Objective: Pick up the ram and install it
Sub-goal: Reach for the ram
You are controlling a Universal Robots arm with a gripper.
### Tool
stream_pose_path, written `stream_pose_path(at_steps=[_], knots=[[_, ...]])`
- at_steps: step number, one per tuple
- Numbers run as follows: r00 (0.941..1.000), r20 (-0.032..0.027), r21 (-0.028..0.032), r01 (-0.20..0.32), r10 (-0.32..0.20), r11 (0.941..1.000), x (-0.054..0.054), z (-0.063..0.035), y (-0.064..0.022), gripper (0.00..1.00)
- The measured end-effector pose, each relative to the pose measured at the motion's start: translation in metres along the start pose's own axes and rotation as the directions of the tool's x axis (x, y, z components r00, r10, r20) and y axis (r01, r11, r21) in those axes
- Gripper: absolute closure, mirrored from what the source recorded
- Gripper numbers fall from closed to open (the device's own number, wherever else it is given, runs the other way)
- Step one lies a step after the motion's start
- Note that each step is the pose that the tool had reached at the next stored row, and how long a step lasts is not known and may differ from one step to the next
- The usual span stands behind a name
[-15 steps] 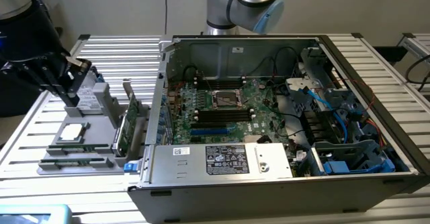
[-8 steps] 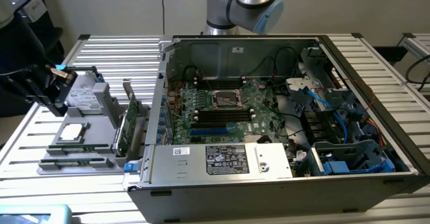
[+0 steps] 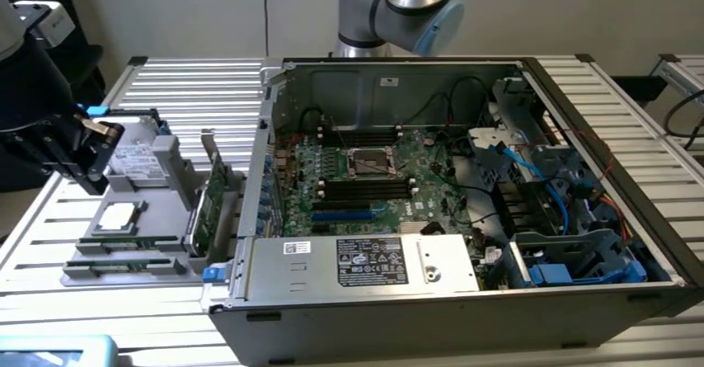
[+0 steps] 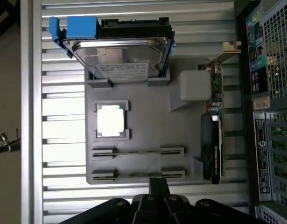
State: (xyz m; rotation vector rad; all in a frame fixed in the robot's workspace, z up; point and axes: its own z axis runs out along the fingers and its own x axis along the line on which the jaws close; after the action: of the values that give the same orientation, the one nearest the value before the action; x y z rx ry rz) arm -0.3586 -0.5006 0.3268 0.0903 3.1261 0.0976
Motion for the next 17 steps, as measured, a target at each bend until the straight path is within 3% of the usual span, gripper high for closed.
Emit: stream_pose_path(at_steps=[5,11,14,17], knots=[[1.0,-0.0007,-0.0001,0.009,-0.009,1.0,0.0006,0.0035,0.0106,0.89],[0.9999,-0.0017,-0.0001,0.01,-0.01,0.9999,0.0007,0.0037,0.0107,0.89],[0.9999,-0.0078,0.0006,0.01,-0.01,1.0,0.0004,0.0063,0.0111,0.89],[0.9999,-0.0088,0.0006,0.01,-0.01,0.9999,0.0003,0.008,0.011,0.89]])
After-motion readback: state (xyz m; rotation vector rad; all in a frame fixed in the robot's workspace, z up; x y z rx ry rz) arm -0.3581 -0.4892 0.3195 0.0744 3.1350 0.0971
